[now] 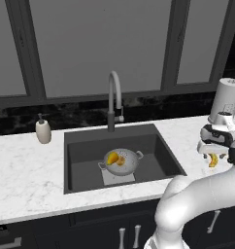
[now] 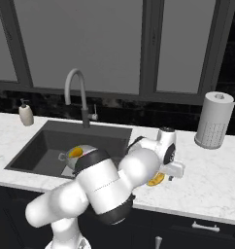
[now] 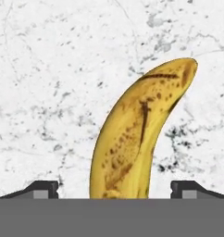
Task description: Put the colander in the sink, put the kiwi, pear, banana in the colander, and turn on the sink faucet and pour water over the colander.
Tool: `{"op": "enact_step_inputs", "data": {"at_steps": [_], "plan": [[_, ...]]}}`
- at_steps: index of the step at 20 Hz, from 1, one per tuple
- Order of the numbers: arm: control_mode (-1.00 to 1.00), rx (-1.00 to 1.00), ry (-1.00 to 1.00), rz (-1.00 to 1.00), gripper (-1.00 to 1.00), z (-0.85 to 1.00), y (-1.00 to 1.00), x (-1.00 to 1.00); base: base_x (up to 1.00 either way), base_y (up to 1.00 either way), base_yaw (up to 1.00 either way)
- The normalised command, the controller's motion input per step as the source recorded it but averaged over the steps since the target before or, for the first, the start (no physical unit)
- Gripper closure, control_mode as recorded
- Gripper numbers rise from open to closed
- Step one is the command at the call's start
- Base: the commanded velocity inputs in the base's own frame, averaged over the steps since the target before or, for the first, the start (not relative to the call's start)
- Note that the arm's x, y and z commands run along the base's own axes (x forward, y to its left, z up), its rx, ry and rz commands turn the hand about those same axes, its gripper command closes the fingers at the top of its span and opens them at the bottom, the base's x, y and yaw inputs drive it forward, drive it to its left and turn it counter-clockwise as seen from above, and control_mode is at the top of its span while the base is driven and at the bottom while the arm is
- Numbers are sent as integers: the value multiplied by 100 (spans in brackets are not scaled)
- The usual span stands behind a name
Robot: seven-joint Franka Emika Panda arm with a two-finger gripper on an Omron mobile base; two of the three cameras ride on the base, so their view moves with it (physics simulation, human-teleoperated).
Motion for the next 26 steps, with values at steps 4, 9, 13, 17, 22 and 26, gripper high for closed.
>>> {"op": "enact_step_inputs", "data": {"at_steps": [4, 9, 13, 17, 22, 26], "plan": [[-100, 0, 4, 0, 100, -28, 0, 7, 0, 0, 0], [-100, -6, 2, 0, 100, -23, 25, 0, 0, 0, 0], [-100, -14, 0, 0, 100, -8, 55, -19, 0, 0, 0], [-100, -12, -11, 0, 100, 41, 51, -55, 0, 0, 0], [-100, -5, -35, 0, 100, 74, 48, -70, 0, 0, 0], [-100, 0, -49, 11, 100, 76, 32, -74, 0, 0, 0]]}}
